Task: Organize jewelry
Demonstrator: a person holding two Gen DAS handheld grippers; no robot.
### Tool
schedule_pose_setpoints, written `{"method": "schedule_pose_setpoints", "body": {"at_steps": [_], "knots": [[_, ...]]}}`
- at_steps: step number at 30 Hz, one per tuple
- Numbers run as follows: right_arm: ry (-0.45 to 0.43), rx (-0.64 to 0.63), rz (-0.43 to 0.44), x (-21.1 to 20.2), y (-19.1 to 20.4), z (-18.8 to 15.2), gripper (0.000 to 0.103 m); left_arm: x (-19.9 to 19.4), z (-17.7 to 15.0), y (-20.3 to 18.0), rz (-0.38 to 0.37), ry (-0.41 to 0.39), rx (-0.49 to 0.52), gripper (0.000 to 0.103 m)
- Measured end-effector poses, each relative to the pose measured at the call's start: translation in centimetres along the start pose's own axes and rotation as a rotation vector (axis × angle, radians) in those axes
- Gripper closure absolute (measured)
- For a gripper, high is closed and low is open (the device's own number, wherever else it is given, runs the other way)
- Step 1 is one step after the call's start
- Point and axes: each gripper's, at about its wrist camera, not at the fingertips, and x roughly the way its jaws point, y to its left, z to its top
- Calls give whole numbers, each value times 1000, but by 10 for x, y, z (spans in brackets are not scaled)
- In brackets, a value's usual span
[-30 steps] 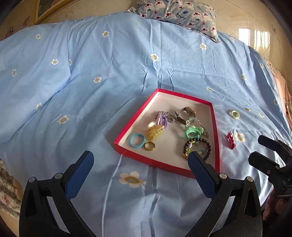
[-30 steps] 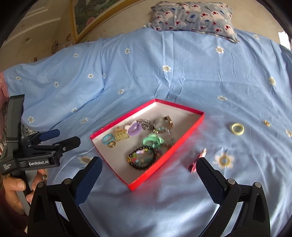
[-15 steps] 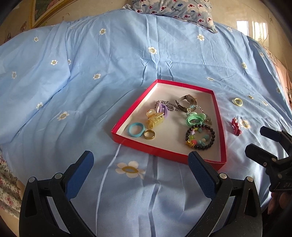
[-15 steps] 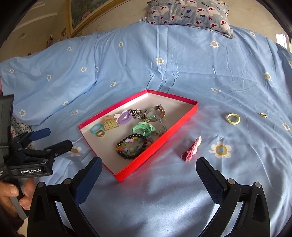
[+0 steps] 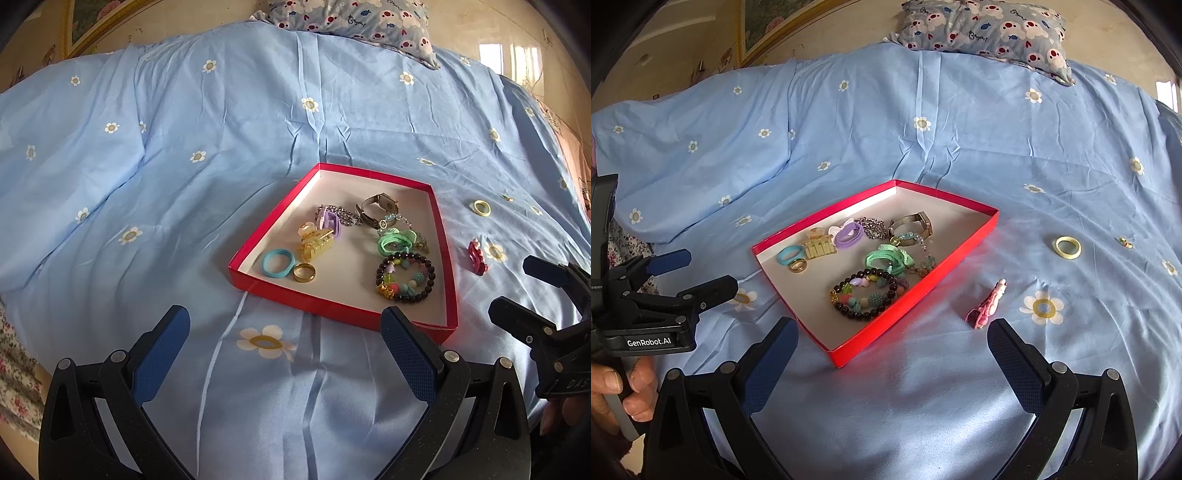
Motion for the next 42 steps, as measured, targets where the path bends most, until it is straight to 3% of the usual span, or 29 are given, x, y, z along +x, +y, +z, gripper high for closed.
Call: {"method": "schedule_pose_setpoints", "body": {"at_steps": [42], "knots": [[0,-6,4,1,4,0,0,-1,-1,-2,5,5,6,0]]}}
